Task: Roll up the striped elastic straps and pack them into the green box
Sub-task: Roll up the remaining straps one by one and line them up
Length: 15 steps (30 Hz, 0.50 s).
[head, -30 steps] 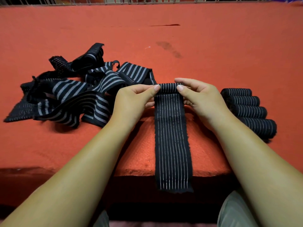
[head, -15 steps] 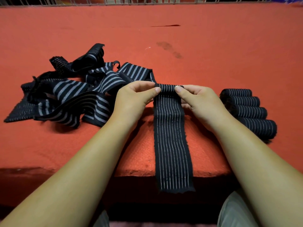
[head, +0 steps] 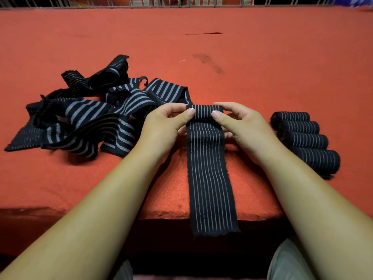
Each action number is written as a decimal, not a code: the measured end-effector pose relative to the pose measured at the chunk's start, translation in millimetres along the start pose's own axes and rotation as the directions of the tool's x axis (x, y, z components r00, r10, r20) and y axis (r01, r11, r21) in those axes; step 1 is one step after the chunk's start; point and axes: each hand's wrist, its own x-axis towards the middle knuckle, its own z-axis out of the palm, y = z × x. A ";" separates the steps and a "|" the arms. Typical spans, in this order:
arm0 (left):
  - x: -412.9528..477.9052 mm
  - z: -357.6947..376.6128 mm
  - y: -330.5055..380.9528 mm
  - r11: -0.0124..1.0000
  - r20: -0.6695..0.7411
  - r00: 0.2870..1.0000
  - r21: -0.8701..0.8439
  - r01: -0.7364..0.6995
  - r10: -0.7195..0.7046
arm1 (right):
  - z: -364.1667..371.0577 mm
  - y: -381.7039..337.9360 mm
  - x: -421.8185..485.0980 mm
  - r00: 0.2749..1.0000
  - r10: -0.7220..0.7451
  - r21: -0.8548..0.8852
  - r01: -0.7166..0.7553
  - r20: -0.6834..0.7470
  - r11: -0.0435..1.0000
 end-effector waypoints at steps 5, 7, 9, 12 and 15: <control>-1.2 -1.1 1.2 0.996 0.044 0.996 0.051 -0.073 0.071 | 3.6 1.6 -1.5 0.999 -0.028 -0.066 0.026 -0.029 0.997; -1.0 -1.1 1.9 0.996 0.047 0.997 0.055 -0.070 0.067 | 2.7 3.4 0.0 0.998 -0.059 -0.060 0.057 -0.030 0.997; -1.6 -0.5 2.2 0.998 0.033 0.999 0.044 -0.045 0.043 | 2.2 4.8 1.2 0.996 -0.083 -0.040 0.081 -0.042 0.996; -5.1 3.1 2.5 0.998 0.033 0.999 0.047 -0.031 0.029 | 1.4 3.7 -0.5 0.994 -0.103 -0.046 0.102 -0.034 0.994; -7.9 3.7 3.9 0.999 0.043 0.999 0.021 -0.025 0.024 | 0.0 1.3 -1.5 0.995 -0.096 -0.063 0.095 -0.013 0.993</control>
